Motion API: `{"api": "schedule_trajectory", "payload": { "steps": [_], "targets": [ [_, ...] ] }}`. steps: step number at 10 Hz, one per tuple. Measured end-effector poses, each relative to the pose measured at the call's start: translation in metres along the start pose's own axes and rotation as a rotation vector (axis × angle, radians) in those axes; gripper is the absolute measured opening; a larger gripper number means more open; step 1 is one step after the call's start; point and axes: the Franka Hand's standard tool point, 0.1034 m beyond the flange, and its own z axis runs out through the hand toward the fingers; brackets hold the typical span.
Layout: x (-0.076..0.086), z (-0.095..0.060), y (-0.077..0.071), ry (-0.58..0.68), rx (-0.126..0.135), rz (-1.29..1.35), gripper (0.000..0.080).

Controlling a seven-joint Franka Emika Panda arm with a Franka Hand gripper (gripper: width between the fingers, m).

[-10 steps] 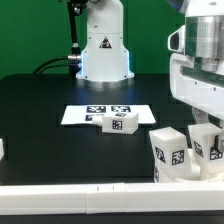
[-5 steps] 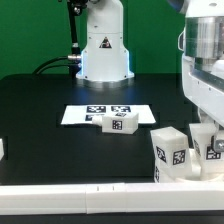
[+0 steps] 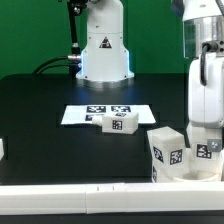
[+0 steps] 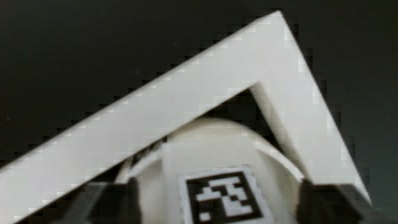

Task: Assemble stool

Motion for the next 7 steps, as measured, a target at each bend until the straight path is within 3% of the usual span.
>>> {"api": "schedule_trajectory", "payload": {
  "steps": [1,2,3,6,7],
  "targets": [
    [0.0,0.0,0.0,0.0,0.0,-0.007,0.0552],
    [0.0,0.0,0.0,0.0,0.0,-0.032,0.0629],
    [-0.002,-0.003,0.003,-0.002,-0.029,-0.101,0.0644],
    [-0.01,-0.025,0.002,-0.043,-0.051,-0.611,0.0649],
    [-0.009,-0.025,0.003,-0.045,-0.067,-0.719,0.0649]
  ]
}}
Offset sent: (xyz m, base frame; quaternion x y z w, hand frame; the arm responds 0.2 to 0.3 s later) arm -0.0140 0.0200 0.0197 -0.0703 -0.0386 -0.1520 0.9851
